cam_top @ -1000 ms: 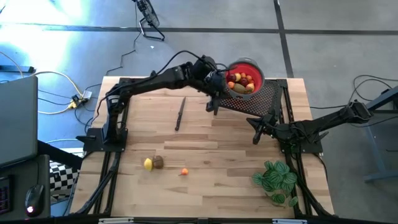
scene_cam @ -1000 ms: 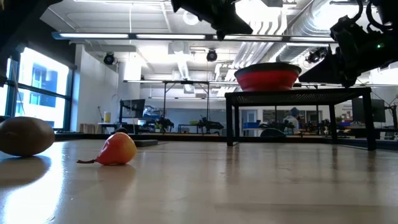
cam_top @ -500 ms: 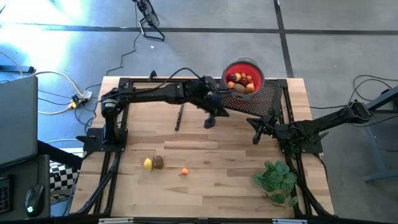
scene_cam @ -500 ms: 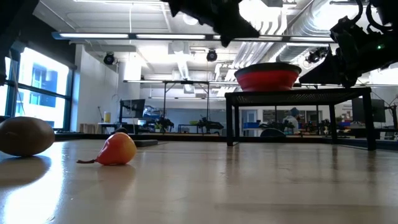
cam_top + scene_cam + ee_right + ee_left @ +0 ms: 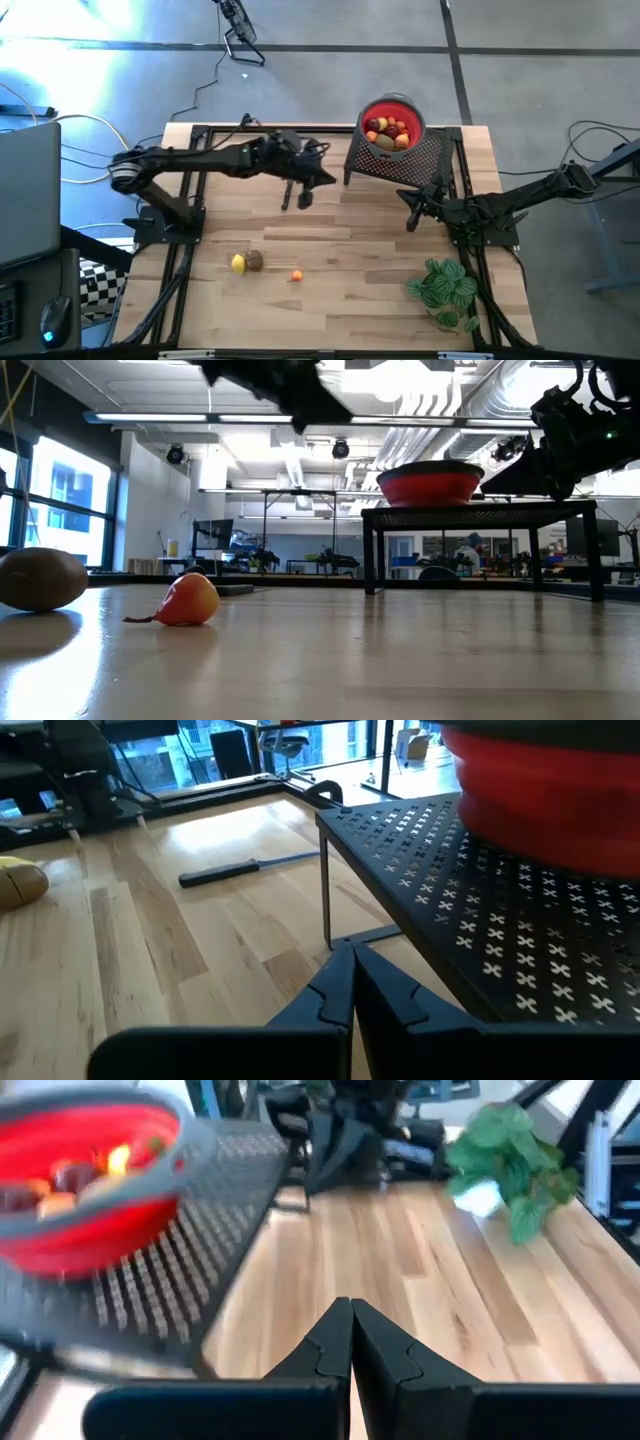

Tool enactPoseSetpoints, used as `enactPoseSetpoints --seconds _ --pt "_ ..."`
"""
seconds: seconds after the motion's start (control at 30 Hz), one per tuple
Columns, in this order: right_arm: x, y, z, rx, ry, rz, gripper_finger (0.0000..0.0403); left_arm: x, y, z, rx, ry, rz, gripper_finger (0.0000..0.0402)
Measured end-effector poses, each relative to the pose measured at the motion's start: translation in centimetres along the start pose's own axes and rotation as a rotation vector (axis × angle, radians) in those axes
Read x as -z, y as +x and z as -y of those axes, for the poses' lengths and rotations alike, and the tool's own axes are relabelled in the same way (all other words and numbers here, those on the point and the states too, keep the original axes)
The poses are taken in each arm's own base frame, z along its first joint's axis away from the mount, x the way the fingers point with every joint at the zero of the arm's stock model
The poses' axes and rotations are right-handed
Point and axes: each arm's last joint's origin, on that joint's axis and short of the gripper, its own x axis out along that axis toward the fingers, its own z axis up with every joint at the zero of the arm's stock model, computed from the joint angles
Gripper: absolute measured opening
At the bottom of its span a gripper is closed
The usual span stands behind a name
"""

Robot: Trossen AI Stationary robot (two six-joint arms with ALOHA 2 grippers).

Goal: Pick & Place Fruit
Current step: Put the orange pear into the red strainer bowl on the shelf

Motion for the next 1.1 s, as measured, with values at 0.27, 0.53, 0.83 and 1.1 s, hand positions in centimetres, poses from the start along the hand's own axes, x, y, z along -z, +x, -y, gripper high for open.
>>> enactPoseSetpoints --seconds 0.27,0.53,0.83,1.1 --pt "0.0 0.0 0.0 -0.002 -0.003 -0.003 0.0002 1.8 -3.2 0.8 -0.058 -0.031 0.039 0.0" --pt "0.1 0.0 0.0 -0.002 -0.01 -0.01 0.0002 4.0 -5.0 1.5 -0.066 -0.008 0.123 0.0" --pt "0.1 0.0 0.0 0.004 -0.013 -0.009 0.0002 5.8 -6.8 2.2 -0.073 0.004 0.182 0.0" --pt "0.2 0.0 0.1 0.004 -0.02 -0.014 0.0002 5.6 -7.6 2.4 -0.066 0.01 0.21 0.0"
